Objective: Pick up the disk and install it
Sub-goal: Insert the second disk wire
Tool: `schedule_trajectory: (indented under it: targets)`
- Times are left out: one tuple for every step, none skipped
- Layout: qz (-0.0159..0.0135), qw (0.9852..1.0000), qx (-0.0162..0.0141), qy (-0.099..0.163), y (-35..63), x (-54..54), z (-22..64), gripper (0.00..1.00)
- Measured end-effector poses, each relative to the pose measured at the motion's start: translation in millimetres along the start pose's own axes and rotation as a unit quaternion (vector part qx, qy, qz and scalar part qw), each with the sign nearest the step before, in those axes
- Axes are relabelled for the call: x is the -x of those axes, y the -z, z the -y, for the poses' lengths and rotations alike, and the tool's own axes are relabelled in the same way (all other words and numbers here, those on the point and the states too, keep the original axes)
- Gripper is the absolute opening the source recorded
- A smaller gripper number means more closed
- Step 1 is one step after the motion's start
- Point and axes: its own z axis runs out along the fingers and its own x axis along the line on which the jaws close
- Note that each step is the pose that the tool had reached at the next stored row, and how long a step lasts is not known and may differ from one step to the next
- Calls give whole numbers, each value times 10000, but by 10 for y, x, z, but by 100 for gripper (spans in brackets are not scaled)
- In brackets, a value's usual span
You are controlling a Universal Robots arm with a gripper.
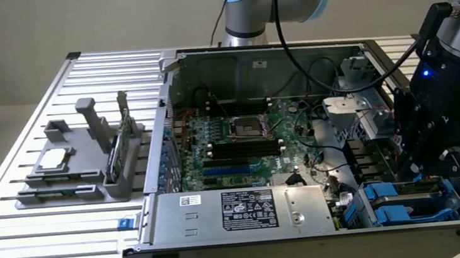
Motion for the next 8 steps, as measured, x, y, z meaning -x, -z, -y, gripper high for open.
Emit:
schedule_trajectory:
  targets:
    - [-3,10000,0,0,-9,6,-2,16]
    - [-5,10000,0,0,-18,11,-4,16]
    - [-9,10000,0,-1,-26,18,-6,16]
    - [-11,10000,-1,-1,-34,24,-8,16]
    - [-14,10000,-1,-1,-43,31,-9,16]
    - [-17,10000,-1,-2,-52,36,-9,16]
    - [-23,10000,-1,-2,-63,40,-10,16]
    - [-26,10000,-1,-2,-71,43,-11,16]
